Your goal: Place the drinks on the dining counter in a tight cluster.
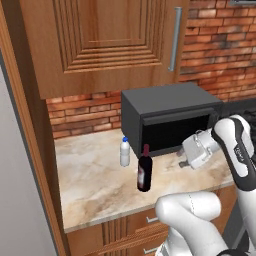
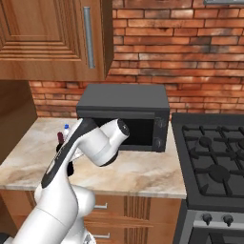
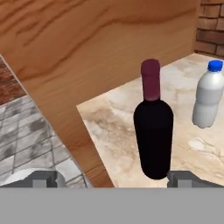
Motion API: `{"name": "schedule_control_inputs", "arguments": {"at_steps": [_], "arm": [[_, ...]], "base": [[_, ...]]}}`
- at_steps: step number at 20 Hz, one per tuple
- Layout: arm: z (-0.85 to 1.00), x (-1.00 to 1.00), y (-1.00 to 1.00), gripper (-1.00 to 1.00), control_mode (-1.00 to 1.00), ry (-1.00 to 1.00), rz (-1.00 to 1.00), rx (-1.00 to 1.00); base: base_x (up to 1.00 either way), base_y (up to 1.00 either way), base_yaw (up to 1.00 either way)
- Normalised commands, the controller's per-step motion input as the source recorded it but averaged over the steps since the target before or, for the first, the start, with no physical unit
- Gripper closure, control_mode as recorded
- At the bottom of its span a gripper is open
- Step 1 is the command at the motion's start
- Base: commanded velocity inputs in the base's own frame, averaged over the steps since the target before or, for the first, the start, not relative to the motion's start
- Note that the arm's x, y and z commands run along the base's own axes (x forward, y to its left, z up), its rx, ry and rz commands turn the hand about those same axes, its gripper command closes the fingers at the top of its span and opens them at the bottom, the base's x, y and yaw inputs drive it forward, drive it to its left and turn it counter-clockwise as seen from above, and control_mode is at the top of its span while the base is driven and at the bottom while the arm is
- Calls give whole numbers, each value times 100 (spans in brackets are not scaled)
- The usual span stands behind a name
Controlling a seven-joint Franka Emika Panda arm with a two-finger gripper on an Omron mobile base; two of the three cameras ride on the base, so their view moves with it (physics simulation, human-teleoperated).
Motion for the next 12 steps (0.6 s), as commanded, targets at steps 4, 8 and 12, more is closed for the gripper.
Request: {"name": "schedule_control_inputs", "arguments": {"at_steps": [4,8,12], "arm": [[-10,15,0,-100,-100,-19,12,7],[-3,26,0,-100,-100,-5,6,0],[0,21,0,-100,-100,0,0,0]], "base": [[0,0,0],[0,0,0],[0,0,0]]}}
